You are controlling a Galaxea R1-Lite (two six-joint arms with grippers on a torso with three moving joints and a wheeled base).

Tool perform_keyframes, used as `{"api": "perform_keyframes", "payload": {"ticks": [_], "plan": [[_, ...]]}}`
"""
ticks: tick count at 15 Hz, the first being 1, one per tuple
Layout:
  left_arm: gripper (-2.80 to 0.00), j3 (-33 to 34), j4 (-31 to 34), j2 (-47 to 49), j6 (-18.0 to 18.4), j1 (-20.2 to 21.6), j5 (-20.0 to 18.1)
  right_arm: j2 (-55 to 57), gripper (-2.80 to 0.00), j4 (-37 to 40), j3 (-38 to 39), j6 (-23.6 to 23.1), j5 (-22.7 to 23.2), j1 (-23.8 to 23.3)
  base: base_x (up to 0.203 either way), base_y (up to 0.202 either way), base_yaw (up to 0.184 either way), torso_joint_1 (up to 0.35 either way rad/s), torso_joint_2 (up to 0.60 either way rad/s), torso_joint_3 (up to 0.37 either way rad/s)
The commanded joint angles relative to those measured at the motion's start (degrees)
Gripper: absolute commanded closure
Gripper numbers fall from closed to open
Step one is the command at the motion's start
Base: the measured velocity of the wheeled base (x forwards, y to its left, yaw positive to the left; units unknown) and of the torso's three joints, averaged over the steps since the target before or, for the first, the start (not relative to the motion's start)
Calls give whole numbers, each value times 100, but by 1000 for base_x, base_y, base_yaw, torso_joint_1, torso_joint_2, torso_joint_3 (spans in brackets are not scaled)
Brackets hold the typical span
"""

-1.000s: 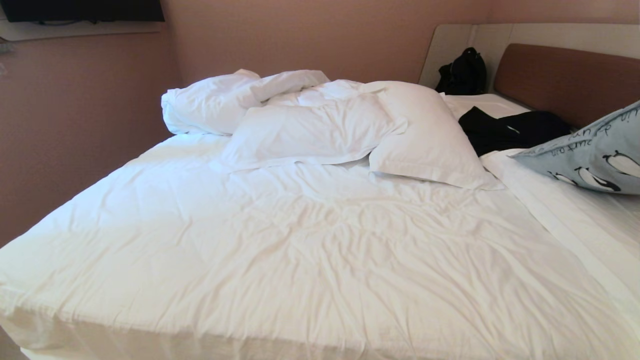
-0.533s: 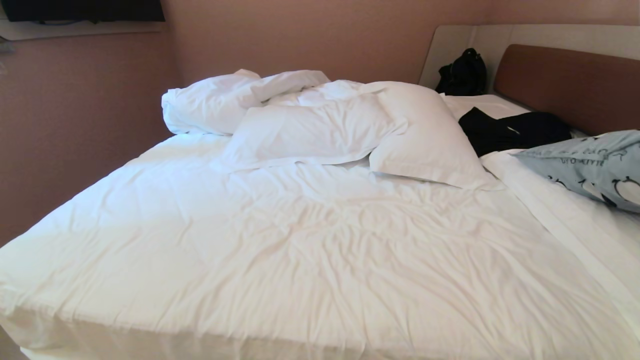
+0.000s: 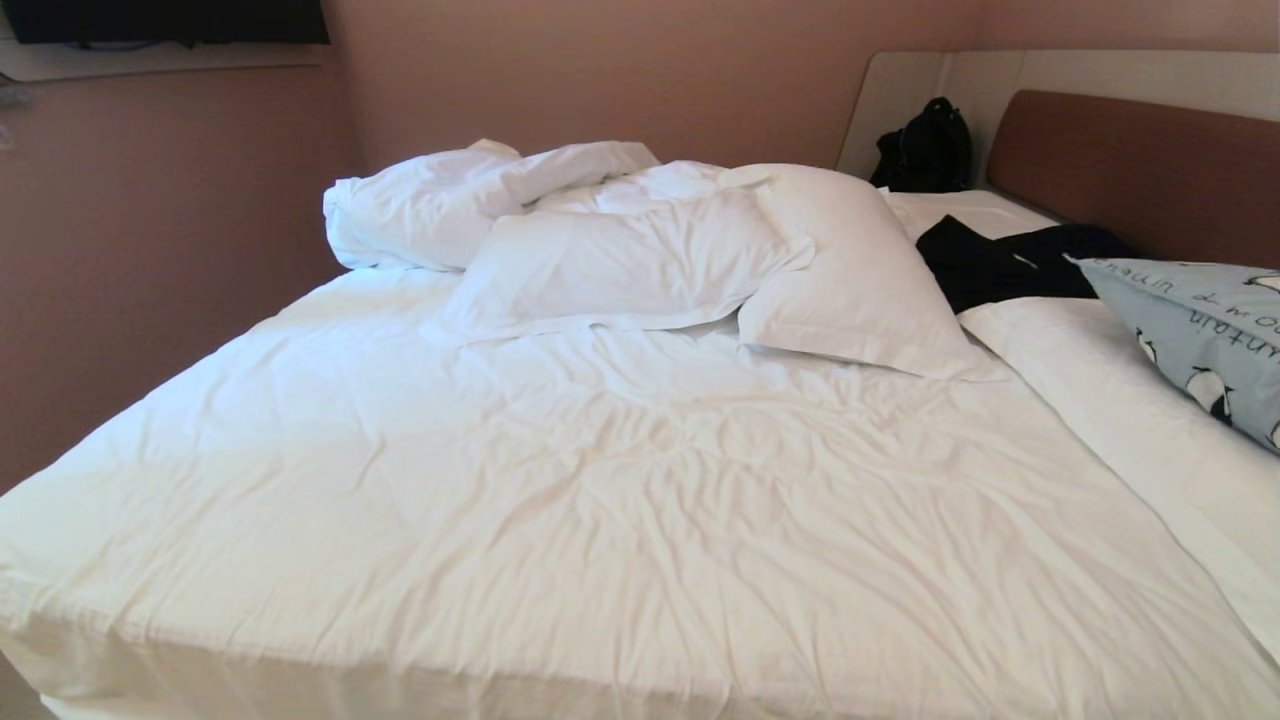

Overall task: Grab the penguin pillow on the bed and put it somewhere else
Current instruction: Place the pillow at the bedside

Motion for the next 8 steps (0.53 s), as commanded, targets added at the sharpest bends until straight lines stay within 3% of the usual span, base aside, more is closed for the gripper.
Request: {"api": "perform_keyframes", "payload": {"ticks": [1,8], "plan": [[0,9,-2,-2,3,0,2,-121,0,-12,345,-109,76,-28,0,0,0,0,0,0],[0,9,-2,-2,3,0,2,-1620,0,-57,2061,-159,710,96,0,0,0,0,0,0]]}}
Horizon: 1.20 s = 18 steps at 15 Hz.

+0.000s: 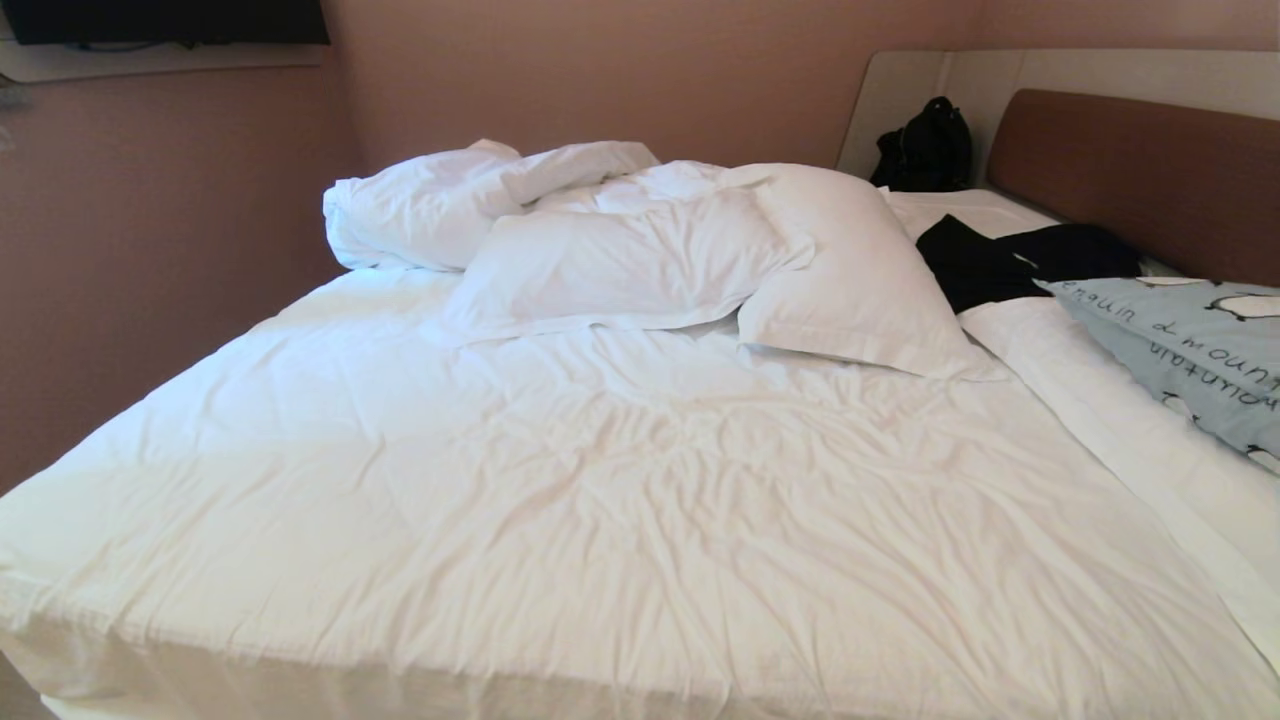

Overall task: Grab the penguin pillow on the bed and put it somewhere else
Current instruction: Place the pillow at the bedside

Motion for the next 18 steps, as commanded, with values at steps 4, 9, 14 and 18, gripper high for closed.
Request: {"api": "perform_keyframes", "payload": {"ticks": [4,9,14,18], "plan": [[0,9,0,-2,3,0,2,-645,-280,34,417,-39,108,95,0,0,0,0,0,0],[0,9,0,-2,3,0,2,-1540,-280,137,915,17,232,95,0,0,0,0,0,0],[0,9,0,-2,3,0,2,-3279,-280,159,2101,29,963,92,0,0,0,0,0,0],[0,9,0,-2,-6,0,2,-4642,-280,443,2942,147,1416,89,0,0,0,0,0,0]]}}
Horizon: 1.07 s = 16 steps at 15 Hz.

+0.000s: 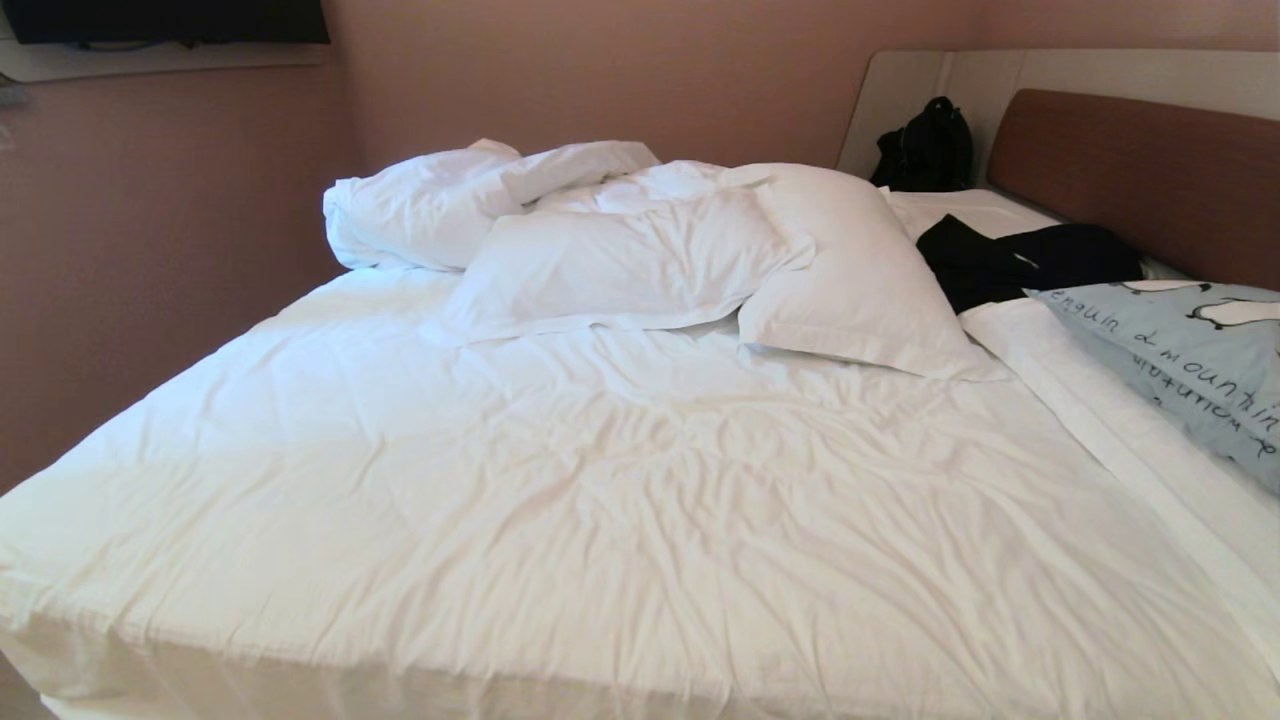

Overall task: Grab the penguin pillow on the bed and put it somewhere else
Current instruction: Place the pillow at the bedside, then pick up the pillow

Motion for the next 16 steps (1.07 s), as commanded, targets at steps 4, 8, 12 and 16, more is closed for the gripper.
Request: {"api": "perform_keyframes", "payload": {"ticks": [4,8,12,16], "plan": [[0,9,1,-2,1,0,0,-1827,0,1078,675,106,926,4,0,0,0,0,0,0],[0,9,1,-2,-6,0,0,-2846,0,3139,730,348,1242,340,0,0,0,0,0,0],[0,9,1,-2,1,0,0,-3126,0,4812,713,432,1207,540,0,0,0,0,0,0],[0,9,1,-2,-7,0,0,-3109,0,6310,675,435,1219,712,0,0,0,0,0,0]]}}
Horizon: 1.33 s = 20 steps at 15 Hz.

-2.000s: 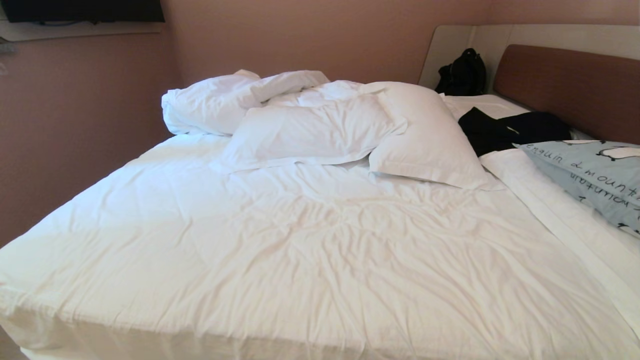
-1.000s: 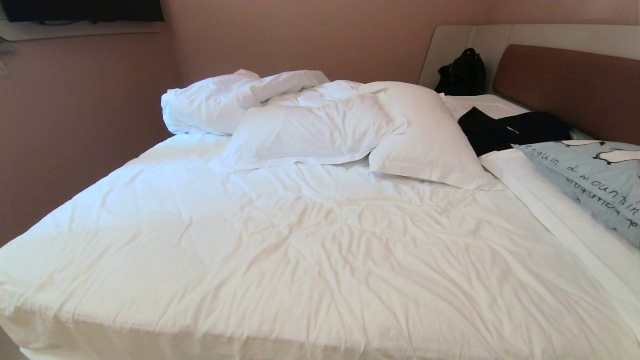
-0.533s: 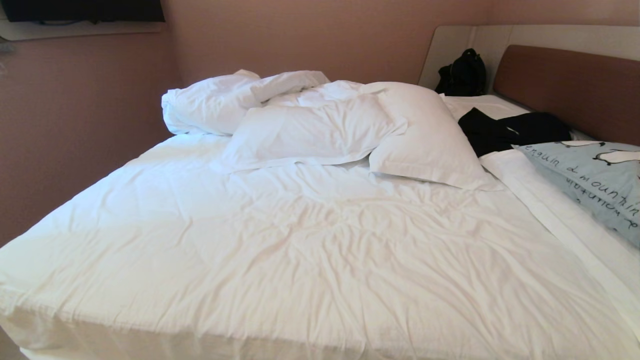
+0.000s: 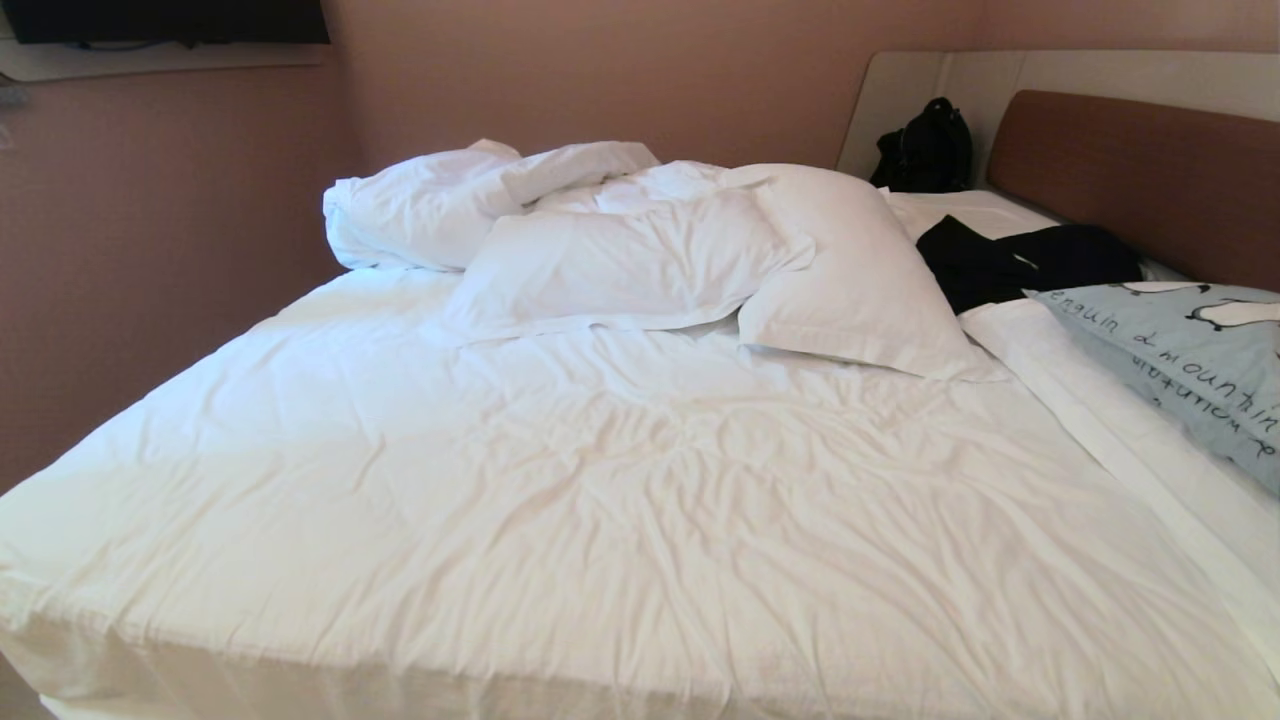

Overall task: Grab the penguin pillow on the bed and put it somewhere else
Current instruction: Pick up the pillow

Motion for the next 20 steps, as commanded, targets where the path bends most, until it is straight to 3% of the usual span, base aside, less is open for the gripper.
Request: {"api": "perform_keyframes", "payload": {"ticks": [1,7,10,13,15,20], "plan": [[0,9,-1,-2,-5,0,4,29,0,2638,-15,3,35,276,0,0,0,0,0,0],[0,9,-1,-2,-6,0,4,-67,0,4520,-288,-164,-108,1973,0,0,0,0,0,0],[0,9,-1,-2,3,0,4,-605,0,5377,-321,-1108,-507,2629,0,0,0,0,0,0],[0,9,-1,-2,3,0,4,-1432,0,5773,-284,-2139,-657,2767,0,0,0,0,0,0],[0,9,-1,-2,1,0,4,-1997,0,5807,-302,-2493,-672,2921,0,0,0,0,0,0],[0,9,-1,-2,1,0,4,-3037,0,5730,-839,-2203,-714,4364,0,0,0,0,0,0]]}}
